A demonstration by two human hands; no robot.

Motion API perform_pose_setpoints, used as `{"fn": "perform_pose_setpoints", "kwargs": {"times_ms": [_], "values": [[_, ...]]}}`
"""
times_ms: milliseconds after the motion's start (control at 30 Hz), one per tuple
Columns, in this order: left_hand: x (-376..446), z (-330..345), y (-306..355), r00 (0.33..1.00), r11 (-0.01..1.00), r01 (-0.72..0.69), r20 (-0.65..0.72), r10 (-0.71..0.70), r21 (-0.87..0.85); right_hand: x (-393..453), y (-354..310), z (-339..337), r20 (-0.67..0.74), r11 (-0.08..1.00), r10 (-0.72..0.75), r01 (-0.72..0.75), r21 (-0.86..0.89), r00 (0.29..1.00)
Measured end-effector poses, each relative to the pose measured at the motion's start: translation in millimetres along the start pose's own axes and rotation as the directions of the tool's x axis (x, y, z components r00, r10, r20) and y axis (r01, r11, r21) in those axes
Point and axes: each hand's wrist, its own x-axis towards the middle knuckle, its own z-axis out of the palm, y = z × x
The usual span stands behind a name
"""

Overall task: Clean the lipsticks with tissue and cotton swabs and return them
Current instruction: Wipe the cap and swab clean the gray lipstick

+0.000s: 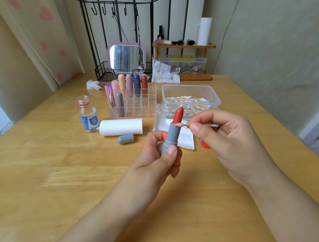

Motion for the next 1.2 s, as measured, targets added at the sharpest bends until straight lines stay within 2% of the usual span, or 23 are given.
{"fn": "perform_pose_setpoints", "kwargs": {"times_ms": [833, 1200], "values": [[-2.5, 0.7, 2.0, 1.000, 0.999, 0.012, 0.024, -0.012, -0.031, -0.9, -4.2, 0.1, 0.037, 0.997, 0.030, -0.033, 0.074, 0.999], [-3.1, 4.9, 4.5, 0.998, 0.987, 0.038, 0.049, -0.031, -0.154, 0.2, -3.6, -3.4, 0.041, 0.992, 0.041, -0.046, 0.121, 0.998]]}}
